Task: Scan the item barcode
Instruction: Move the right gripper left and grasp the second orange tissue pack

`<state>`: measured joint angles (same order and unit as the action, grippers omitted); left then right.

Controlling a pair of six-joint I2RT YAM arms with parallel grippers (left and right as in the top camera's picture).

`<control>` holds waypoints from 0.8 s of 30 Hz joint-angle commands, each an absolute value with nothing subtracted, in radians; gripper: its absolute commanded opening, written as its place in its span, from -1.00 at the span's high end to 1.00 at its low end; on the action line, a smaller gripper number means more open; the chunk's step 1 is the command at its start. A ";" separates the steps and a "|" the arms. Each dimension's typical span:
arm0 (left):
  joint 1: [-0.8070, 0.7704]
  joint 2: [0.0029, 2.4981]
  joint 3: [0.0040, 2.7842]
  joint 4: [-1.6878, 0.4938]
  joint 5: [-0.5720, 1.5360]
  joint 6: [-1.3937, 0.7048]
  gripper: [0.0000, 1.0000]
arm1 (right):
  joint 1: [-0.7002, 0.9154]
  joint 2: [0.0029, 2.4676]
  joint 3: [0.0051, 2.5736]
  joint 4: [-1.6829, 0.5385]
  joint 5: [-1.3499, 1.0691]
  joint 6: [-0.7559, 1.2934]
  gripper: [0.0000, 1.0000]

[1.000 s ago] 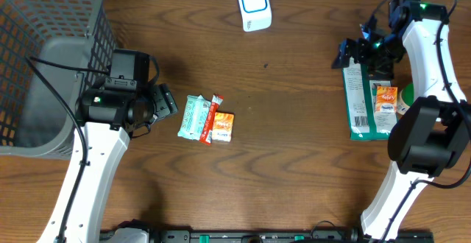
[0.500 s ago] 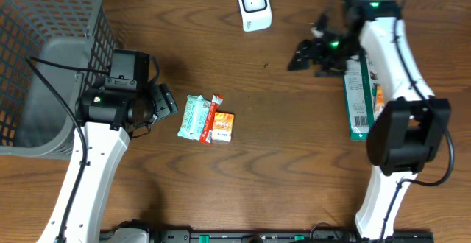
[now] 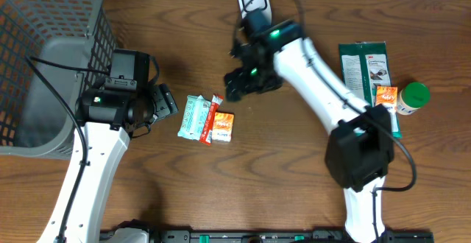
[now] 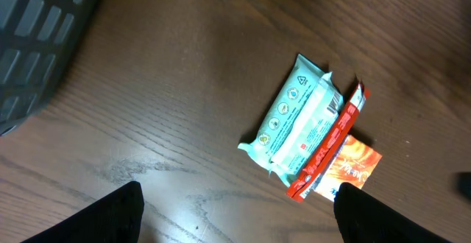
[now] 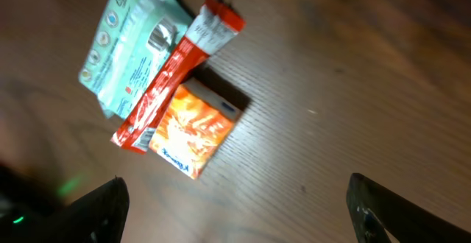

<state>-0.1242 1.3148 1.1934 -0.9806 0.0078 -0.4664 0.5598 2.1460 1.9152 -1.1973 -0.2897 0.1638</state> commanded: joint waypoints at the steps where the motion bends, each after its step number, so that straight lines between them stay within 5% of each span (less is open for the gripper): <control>1: -0.119 1.313 1.198 -0.983 -0.005 -0.456 -0.67 | 0.621 2.147 1.867 -1.167 -0.159 0.272 -0.76; 18: -0.119 1.313 1.198 -0.983 -0.005 -0.457 -0.67 | 0.688 2.147 1.494 -0.833 -0.249 0.449 -0.13; 20: -0.119 1.313 1.198 -0.983 -0.005 -0.456 -0.67 | 0.688 2.147 1.485 -0.824 -0.248 0.448 0.18; 22: -0.119 1.313 1.198 -0.983 -0.005 -0.456 -0.67 | 0.684 2.147 1.485 -0.822 -0.248 0.448 0.88; 24: -0.119 1.313 1.198 -0.983 -0.005 -0.456 -0.67 | 0.678 2.142 1.490 -0.822 -0.249 0.448 0.98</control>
